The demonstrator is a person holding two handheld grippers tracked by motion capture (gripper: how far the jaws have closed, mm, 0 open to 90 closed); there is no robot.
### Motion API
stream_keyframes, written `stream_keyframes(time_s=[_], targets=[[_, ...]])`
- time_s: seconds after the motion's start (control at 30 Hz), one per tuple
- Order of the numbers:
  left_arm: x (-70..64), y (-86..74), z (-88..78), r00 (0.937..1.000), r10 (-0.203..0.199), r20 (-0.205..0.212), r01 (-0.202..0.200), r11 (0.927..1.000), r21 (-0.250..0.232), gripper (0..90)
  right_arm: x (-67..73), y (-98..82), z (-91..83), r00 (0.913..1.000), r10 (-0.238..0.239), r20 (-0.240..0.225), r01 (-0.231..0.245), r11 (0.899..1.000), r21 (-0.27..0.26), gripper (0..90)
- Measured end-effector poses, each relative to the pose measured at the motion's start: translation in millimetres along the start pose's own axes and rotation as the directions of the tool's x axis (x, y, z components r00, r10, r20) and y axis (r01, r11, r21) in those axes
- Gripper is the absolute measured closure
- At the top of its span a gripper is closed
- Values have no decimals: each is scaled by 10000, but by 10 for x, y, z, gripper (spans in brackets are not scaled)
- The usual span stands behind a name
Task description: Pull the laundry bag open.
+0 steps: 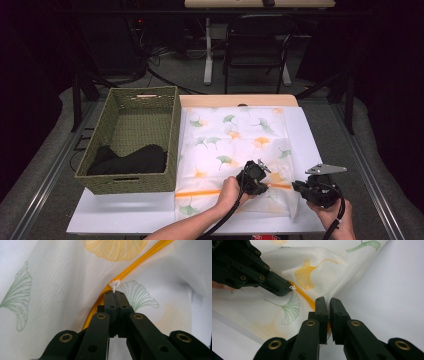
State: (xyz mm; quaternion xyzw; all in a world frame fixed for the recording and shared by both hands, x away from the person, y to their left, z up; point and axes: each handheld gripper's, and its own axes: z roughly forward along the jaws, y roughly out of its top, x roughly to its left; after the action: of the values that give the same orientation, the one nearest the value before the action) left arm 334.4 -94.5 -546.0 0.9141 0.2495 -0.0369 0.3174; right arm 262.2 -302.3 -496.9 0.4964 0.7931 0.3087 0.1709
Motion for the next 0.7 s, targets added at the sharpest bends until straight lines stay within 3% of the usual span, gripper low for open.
stream_keyframes(time_s=[0.3,0.43,0.7], targets=[[34,-37,-45,9999,130,80,-132,9997,188,900,-14,-5,-6,9999,156,6,-155,9999,-68,856],[38,-54,-45,10000,-61,75,61,10000,6,900,-23,-3,-7,9996,272,-40,-272,9996,-39,856],[74,-67,-70,9999,7,157,-9,9999,131,900,-29,0,-6,9996,295,-28,-295,9996,-11,856]])
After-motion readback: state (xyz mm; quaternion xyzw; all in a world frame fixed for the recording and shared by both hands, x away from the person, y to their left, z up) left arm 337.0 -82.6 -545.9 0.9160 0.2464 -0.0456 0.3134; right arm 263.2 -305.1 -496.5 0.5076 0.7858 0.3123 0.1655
